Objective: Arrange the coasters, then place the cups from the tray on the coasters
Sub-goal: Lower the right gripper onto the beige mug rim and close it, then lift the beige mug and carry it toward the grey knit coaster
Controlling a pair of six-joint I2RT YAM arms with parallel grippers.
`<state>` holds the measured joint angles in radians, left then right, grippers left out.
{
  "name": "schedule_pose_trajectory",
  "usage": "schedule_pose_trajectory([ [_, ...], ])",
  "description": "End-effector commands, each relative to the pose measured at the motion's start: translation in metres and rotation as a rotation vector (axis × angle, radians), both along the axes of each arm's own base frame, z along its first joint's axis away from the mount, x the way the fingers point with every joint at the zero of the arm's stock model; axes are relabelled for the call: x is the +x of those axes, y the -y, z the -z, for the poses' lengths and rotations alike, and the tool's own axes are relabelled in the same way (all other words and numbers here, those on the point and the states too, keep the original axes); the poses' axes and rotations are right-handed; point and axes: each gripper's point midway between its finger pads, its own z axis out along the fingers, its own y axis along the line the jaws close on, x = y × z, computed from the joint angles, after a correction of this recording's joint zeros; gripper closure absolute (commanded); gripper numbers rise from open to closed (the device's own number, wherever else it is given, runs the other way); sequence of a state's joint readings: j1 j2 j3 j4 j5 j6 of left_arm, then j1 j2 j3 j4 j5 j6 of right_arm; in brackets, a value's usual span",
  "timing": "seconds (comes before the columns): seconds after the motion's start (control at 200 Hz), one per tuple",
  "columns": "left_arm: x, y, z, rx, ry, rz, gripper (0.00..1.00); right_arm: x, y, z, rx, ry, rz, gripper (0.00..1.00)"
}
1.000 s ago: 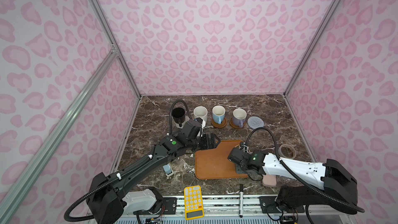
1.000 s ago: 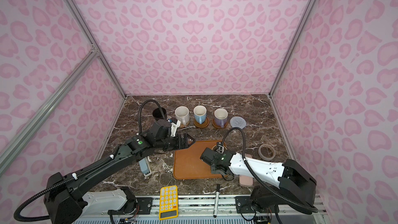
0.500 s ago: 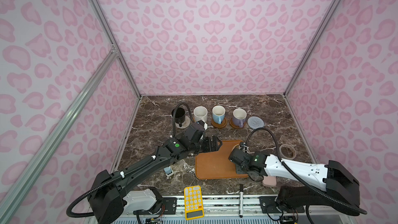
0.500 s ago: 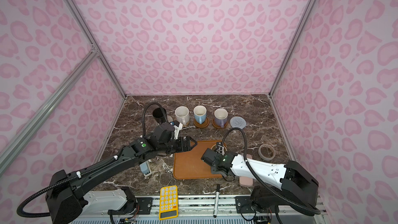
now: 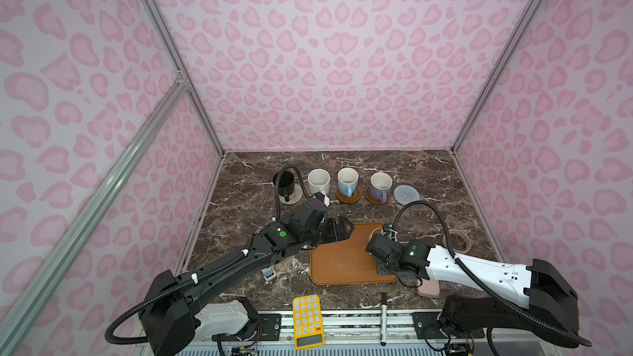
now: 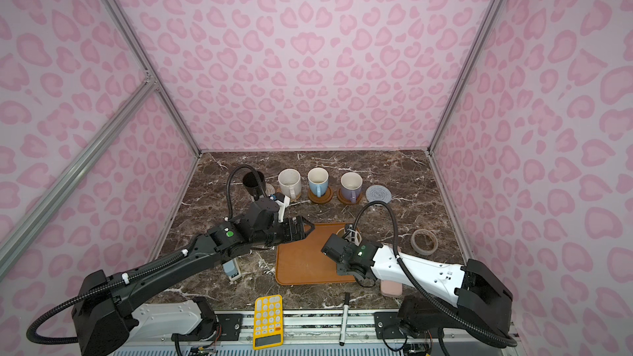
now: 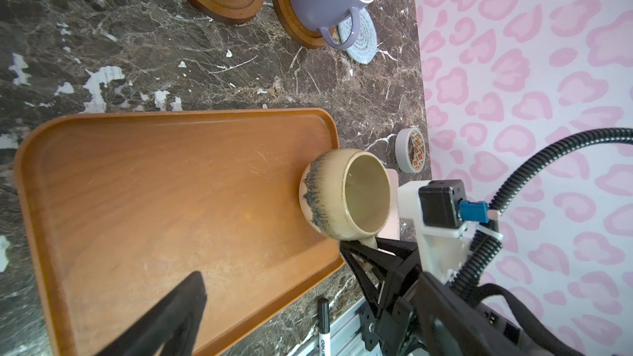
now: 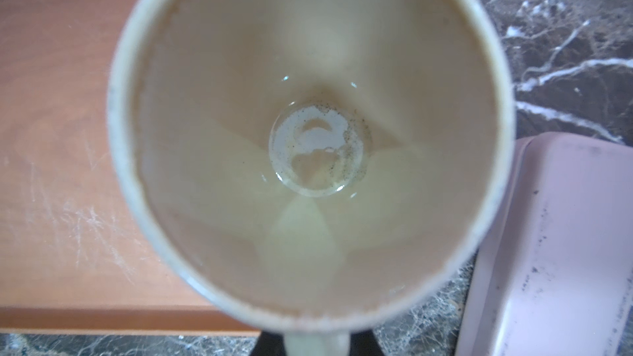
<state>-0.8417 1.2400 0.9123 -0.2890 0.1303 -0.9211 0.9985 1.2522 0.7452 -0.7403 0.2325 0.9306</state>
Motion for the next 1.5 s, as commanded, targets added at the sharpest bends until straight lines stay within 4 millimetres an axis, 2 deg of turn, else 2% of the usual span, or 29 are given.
schedule_pose_trajectory([
  [0.0, 0.005, 0.003, -0.007, -0.028, 0.019, -0.017, 0.03, 0.007, 0.002, -0.007, -0.015, 0.041, 0.004, 1.00],
  [0.18, 0.007, 0.006, -0.009, -0.037, 0.020, -0.017, 0.03, 0.009, 0.006, -0.016, -0.005, 0.065, 0.014, 1.00],
  [0.39, 0.008, 0.010, -0.015, -0.043, 0.031, -0.004, 0.03, 0.012, 0.012, -0.017, 0.002, 0.058, 0.019, 1.00],
  [0.635, 0.007, 0.012, -0.010, -0.041, 0.011, 0.005, 0.03, 0.000, 0.007, -0.005, 0.005, 0.001, -0.022, 1.00],
  [0.875, 0.007, 0.009, -0.007, -0.034, 0.009, -0.007, 0.03, -0.015, 0.007, 0.016, -0.037, -0.053, -0.046, 1.00],
  [1.1, 0.006, 0.007, -0.005, -0.026, 0.006, -0.013, 0.03, -0.016, 0.007, 0.024, -0.067, -0.081, -0.046, 0.73],
  [1.335, 0.005, 0.005, -0.003, -0.019, 0.003, -0.018, 0.03, -0.012, 0.004, 0.026, -0.074, -0.080, -0.044, 0.61],
  [1.495, 0.005, 0.003, 0.000, -0.014, -0.001, -0.021, 0.03, 0.000, 0.002, 0.025, -0.052, -0.066, -0.032, 0.60],
])
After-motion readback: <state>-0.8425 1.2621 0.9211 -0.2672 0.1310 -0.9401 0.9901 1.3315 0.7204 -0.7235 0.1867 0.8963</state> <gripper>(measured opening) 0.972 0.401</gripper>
